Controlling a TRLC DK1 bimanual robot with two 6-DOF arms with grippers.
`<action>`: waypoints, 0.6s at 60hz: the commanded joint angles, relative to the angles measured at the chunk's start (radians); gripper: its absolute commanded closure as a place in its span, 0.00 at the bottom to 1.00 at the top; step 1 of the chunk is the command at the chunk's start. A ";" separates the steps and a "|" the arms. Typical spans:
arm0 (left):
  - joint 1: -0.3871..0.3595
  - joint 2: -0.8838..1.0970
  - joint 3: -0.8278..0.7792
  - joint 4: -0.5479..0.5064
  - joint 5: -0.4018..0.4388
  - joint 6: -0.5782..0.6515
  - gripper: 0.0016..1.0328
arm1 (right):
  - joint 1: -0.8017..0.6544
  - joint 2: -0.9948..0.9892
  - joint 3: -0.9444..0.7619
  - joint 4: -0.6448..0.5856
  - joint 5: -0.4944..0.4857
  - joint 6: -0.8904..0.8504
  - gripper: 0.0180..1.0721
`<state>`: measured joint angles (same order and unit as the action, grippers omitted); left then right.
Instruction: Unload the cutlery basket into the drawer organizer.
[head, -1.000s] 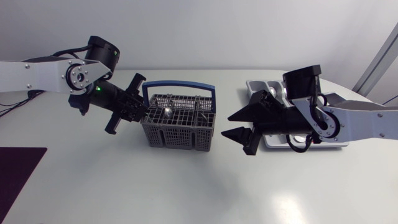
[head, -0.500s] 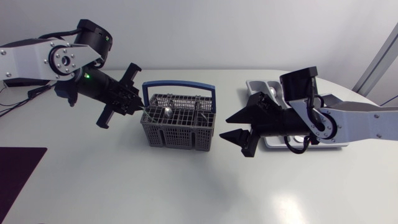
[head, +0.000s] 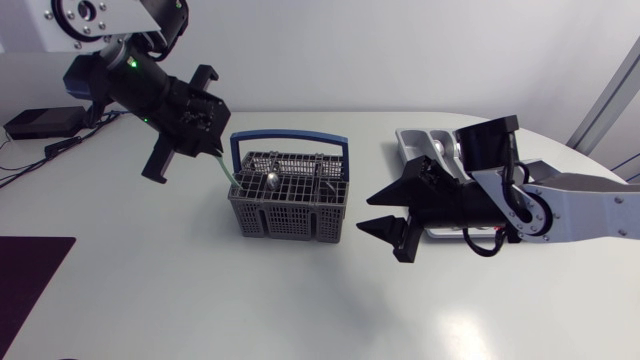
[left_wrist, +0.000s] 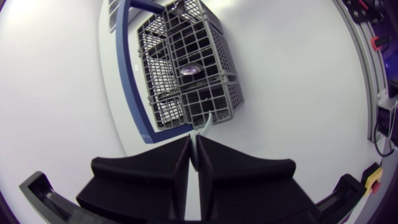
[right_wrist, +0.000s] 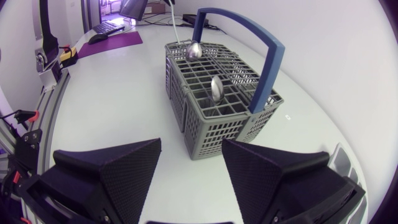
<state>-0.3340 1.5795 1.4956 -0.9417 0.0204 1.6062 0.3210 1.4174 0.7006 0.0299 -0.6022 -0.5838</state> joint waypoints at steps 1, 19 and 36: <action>-0.022 0.042 0.052 -0.040 0.010 -0.131 0.97 | 0.010 -0.029 -0.036 0.002 -0.001 0.018 0.32; -0.027 0.011 0.043 -0.071 0.009 -0.316 0.97 | 0.038 -0.078 -0.067 0.002 0.012 0.035 0.32; -0.020 0.016 0.147 -0.138 0.009 -0.566 0.97 | 0.050 -0.107 -0.067 -0.005 0.027 0.042 0.32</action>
<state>-0.3550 1.5963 1.5734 -1.0588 0.0200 1.1423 0.3656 1.3331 0.6525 0.0292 -0.5793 -0.5648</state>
